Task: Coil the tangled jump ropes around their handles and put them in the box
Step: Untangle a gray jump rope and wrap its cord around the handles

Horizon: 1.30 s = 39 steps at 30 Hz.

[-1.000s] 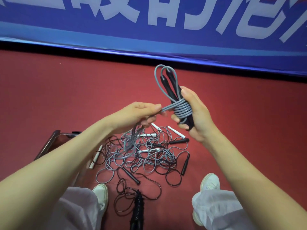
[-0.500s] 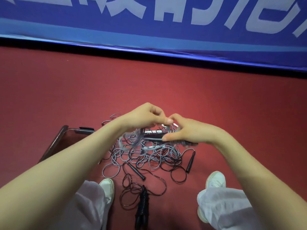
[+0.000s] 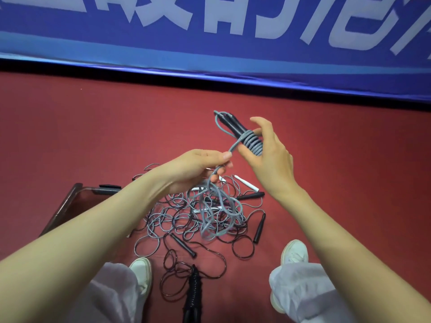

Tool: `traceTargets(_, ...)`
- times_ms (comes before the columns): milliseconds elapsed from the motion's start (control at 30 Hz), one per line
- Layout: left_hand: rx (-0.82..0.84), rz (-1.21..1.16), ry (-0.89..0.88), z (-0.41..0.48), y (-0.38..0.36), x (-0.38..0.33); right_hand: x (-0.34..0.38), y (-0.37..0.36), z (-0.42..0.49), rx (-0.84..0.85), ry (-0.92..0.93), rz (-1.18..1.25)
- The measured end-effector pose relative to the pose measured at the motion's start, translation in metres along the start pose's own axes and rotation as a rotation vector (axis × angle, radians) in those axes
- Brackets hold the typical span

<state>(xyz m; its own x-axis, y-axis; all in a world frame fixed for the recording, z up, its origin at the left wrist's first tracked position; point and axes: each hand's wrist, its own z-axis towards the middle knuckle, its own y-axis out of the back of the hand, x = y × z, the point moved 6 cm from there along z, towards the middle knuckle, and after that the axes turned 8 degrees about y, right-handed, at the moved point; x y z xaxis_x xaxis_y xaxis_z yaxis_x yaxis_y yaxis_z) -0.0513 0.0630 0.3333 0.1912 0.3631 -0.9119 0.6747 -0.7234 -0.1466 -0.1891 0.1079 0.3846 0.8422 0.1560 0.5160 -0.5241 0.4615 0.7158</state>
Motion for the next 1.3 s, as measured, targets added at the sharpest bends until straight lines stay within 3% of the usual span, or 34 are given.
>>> traceTargets(133,0.023,-0.147,-0.028,0.001,0.0,-0.001,0.001,0.0,0.002,-0.021,-0.03,0.236)
traceTargets(400,-0.037,-0.05,-0.302,-0.01,-0.001,-0.02,0.0,-0.004,0.007,0.027,-0.124,0.673)
traceTargets(567,0.007,-0.214,-0.26,-0.008,0.001,-0.017,0.009,-0.01,0.001,0.132,-0.215,0.96)
traceTargets(700,-0.021,-0.218,-0.295,-0.009,-0.01,-0.02,0.009,-0.012,0.002,0.078,-0.263,1.119)
traceTargets(967,-0.043,0.223,-0.183,-0.005,-0.001,-0.001,-0.011,-0.007,0.002,-0.039,-0.428,0.981)
traceTargets(1200,-0.103,0.21,-0.079,0.001,0.021,0.02,-0.047,-0.007,0.008,-0.119,-0.536,0.878)
traceTargets(1300,-0.297,0.064,-0.162,0.004,0.032,0.016,-0.063,-0.009,0.008,-0.089,-0.553,0.777)
